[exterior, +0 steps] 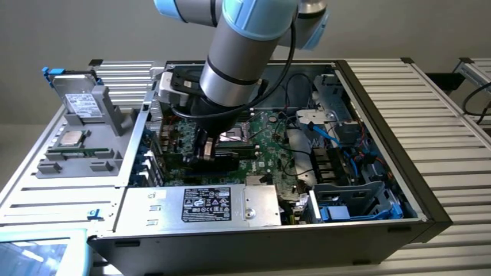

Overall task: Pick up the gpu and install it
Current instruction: 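Insert the gpu into the slot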

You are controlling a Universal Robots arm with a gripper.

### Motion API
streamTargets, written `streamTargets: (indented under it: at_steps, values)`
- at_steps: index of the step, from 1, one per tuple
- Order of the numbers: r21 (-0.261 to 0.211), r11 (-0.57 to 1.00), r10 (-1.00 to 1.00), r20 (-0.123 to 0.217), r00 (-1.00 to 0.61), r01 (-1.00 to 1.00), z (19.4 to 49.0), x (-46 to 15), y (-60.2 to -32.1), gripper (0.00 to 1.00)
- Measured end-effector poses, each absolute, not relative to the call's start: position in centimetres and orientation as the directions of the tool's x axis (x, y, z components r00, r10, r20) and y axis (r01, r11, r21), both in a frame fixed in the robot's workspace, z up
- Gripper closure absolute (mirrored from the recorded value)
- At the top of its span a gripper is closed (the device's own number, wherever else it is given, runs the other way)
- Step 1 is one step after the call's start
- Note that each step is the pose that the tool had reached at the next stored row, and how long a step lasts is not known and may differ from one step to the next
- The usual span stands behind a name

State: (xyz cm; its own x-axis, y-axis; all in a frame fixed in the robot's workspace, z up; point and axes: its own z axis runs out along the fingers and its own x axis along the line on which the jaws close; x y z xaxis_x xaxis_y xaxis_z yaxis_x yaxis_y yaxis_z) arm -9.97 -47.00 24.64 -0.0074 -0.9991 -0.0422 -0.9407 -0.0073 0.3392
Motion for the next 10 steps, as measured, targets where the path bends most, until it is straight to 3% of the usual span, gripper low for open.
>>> streamTargets:
  at_steps: [10]
  values:
    - [0.341,-0.009,-0.999,-0.042,-0.005,-0.940,24.24,-9.94,-46.78,0.72]
